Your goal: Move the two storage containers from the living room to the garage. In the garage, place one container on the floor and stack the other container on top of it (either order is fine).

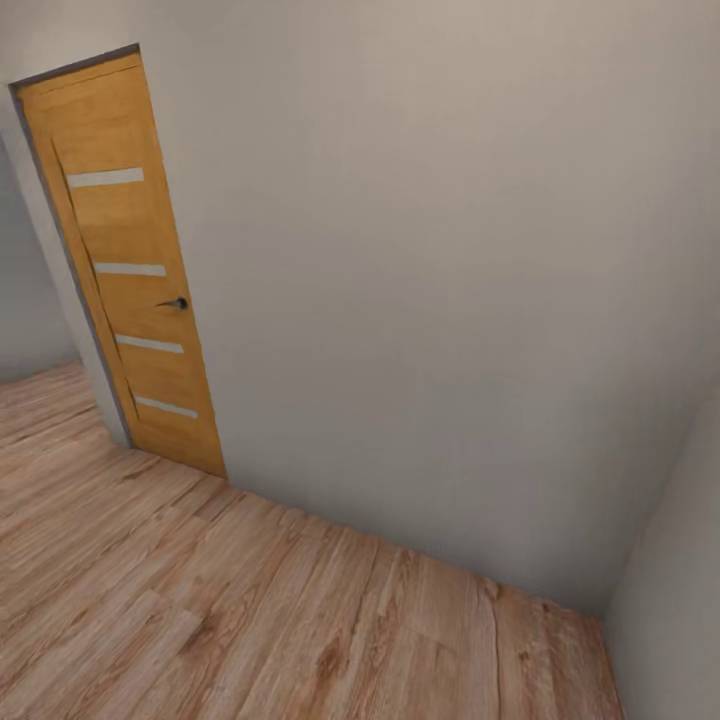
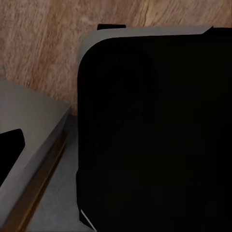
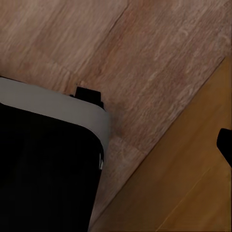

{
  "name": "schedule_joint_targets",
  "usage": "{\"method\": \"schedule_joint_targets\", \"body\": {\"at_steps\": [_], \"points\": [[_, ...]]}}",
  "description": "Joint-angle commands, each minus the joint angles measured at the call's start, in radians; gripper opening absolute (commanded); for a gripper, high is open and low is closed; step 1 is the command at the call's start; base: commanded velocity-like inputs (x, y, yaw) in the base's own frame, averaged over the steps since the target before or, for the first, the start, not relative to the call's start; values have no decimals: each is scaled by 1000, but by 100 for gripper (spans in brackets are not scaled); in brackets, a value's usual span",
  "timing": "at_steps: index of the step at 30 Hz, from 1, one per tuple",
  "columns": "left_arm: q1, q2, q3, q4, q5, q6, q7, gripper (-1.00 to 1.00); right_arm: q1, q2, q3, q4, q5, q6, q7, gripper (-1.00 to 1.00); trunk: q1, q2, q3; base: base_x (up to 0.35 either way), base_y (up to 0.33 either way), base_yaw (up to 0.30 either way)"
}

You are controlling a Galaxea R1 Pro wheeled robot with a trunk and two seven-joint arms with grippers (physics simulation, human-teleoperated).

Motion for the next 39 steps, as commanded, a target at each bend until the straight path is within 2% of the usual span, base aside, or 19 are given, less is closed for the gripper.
{"method": "schedule_joint_targets", "body": {"at_steps": [1, 39], "points": [[0, 0, 1, 0, 2, -3, 1, 100, -1, 1, 8, 3, -9, -6, 0, 100, 1, 0, -1, 320, 0, 270], [0, 0, 1, 0, 4, -3, -1, 100, -1, 1, 8, 2, -9, -7, 0, 100, 1, 0, -1, 321, 0, 270]]}}
